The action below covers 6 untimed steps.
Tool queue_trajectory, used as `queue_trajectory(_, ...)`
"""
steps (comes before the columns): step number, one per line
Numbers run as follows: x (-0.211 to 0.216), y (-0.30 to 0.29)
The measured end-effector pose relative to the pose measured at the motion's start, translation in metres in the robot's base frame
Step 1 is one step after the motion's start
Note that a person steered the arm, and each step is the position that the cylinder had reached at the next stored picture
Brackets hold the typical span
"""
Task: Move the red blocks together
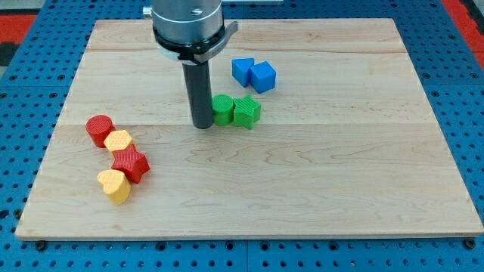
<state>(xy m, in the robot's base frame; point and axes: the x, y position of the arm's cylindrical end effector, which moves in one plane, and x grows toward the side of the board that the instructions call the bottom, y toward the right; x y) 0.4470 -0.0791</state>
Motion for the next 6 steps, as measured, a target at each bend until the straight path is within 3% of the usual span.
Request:
queue_trajectory(1, 0.001, -0.092)
queue_trajectory(4, 0.056, -0.121)
queue_trajectory(5, 0.068, -0.154)
queue_trajectory(6, 0.109, -0.194)
